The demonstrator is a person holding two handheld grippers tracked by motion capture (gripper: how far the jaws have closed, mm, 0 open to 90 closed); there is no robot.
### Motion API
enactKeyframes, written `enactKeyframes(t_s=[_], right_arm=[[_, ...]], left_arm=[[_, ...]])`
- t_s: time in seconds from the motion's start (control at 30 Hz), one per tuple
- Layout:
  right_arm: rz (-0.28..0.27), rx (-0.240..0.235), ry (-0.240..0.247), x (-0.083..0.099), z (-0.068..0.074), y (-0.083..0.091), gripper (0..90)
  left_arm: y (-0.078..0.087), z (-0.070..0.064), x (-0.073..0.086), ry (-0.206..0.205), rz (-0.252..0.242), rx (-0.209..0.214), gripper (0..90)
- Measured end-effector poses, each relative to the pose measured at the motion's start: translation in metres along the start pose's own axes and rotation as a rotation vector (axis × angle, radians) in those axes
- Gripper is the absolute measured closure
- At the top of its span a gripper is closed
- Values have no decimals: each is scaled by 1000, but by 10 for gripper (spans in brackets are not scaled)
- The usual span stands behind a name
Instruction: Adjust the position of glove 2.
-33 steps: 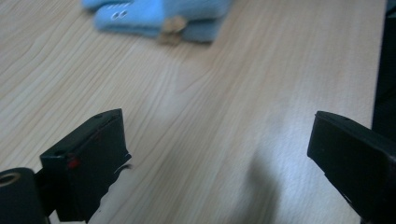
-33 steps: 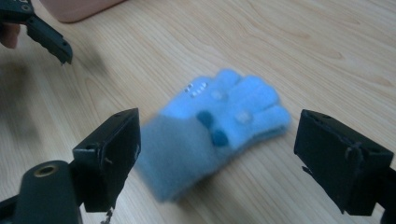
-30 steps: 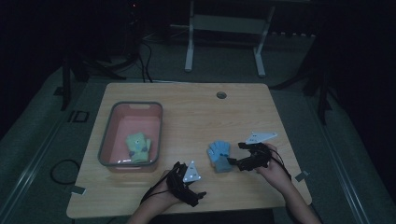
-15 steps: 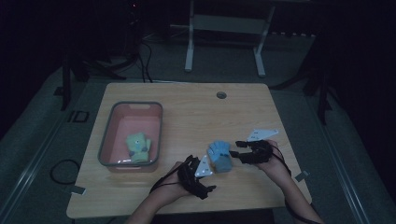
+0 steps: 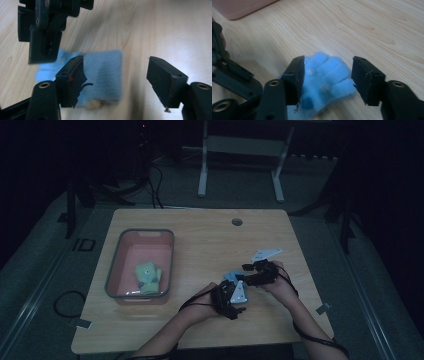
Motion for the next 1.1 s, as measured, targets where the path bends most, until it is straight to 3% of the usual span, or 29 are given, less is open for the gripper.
enactKeyframes(t_s=[0.17, 0.43, 0.63, 0.67, 0.77, 0.9, 1.1], right_arm=[[25, -18, -41, 4, -5, -14, 381], [80, -23, -63, 16, -10, -28, 341], [89, -21, -66, 18, -11, -32, 321], [87, -23, -62, 18, -11, -33, 318], [93, -20, -50, 17, -8, -33, 377], [118, -96, -52, 14, -3, -32, 702], [108, -129, -83, 13, 0, -30, 761]], left_arm=[[-10, 3, 2, -5, 35, -6, 345], [-20, 5, 6, 0, 80, -18, 394], [-24, 6, 9, -1, 109, -11, 508], [-24, 6, 9, 1, 109, -10, 560], [-24, 7, 8, -4, 114, -8, 635], [-19, 11, 8, 13, 102, 4, 734], [-13, 15, 10, 19, 109, 23, 762]])
Point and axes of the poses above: each handheld gripper's, and its own axes: y roughly backward along the jaws, x roughly out of its underside, z roughly to its left, the point moved 2 cm from there along -y, roughly forward along the jaws, and after that the axes turned 11 degrees about z, right-handed, at the moved point
